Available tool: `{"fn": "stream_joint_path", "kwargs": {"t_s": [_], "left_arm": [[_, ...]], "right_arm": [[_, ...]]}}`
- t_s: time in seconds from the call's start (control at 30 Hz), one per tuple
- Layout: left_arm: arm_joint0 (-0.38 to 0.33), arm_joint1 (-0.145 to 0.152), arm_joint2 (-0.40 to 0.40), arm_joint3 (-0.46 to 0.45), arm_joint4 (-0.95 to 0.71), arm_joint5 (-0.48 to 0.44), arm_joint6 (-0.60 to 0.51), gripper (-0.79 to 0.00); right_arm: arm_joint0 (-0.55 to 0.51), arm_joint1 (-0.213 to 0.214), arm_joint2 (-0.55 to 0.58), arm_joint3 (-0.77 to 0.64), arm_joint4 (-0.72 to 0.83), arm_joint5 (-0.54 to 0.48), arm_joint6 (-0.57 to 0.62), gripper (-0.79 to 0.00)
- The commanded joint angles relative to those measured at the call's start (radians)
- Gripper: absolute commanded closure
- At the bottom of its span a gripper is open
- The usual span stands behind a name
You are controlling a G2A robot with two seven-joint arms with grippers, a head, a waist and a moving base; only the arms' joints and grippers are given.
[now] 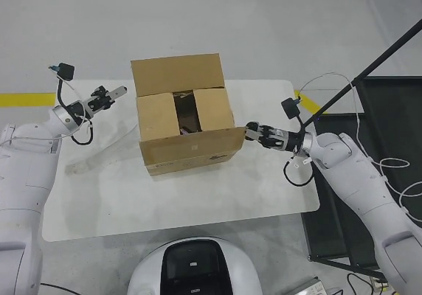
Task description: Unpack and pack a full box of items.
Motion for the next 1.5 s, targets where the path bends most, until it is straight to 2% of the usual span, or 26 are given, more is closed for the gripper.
{"fn": "stream_joint_path", "kwargs": {"t_s": [0.0, 0.13, 0.17, 0.23, 0.37, 0.87, 0.93, 1.07, 1.3, 1.4, 1.47], "left_arm": [[0.0, 0.0, 0.0, 0.0, 0.0, 0.0, 0.0, -0.785], [0.0, 0.0, 0.0, 0.0, 0.0, 0.0, 0.0, -0.785], [0.0, 0.0, 0.0, 0.0, 0.0, 0.0, 0.0, -0.785], [0.0, 0.0, 0.0, 0.0, 0.0, 0.0, 0.0, -0.785], [0.0, 0.0, 0.0, 0.0, 0.0, 0.0, 0.0, -0.785], [0.0, 0.0, 0.0, 0.0, 0.0, 0.0, 0.0, -0.785], [0.0, 0.0, 0.0, 0.0, 0.0, 0.0, 0.0, -0.785], [0.0, 0.0, 0.0, 0.0, 0.0, 0.0, 0.0, -0.785], [0.003, 0.0, 0.001, -0.004, -0.001, 0.002, 0.003, -0.785], [0.027, 0.001, 0.007, -0.062, -0.02, 0.01, -0.013, -0.785], [0.041, 0.004, 0.009, -0.099, -0.06, -0.003, -0.065, -0.785]], "right_arm": [[-0.02, 0.006, 0.022, -0.015, 0.024, 0.0, 0.028, 0.0], [-0.053, 0.016, 0.074, -0.042, 0.01, 0.0, 0.059, 0.0], [-0.061, 0.017, 0.085, -0.046, -0.01, 0.0, 0.057, -0.785], [-0.067, 0.017, 0.107, -0.041, -0.08, 0.0, 0.015, -0.785], [-0.082, 0.005, 0.127, -0.056, -0.314, 0.0, -0.202, -0.785], [-0.085, 0.004, 0.127, -0.067, -0.314, 0.011, -0.208, -0.785], [-0.083, 0.004, 0.13, -0.114, -0.371, 0.002, -0.214, -0.785], [-0.078, -0.004, 0.113, -0.141, -0.444, 0.0, -0.292, -0.785], [-0.03, -0.014, 0.07, -0.082, -0.53, 0.0, -0.464, -0.785], [-0.032, -0.009, 0.071, -0.079, -0.535, 0.0, -0.542, -0.785], [-0.04, 0.001, 0.078, -0.075, -0.529, 0.0, -0.583, -0.785]]}}
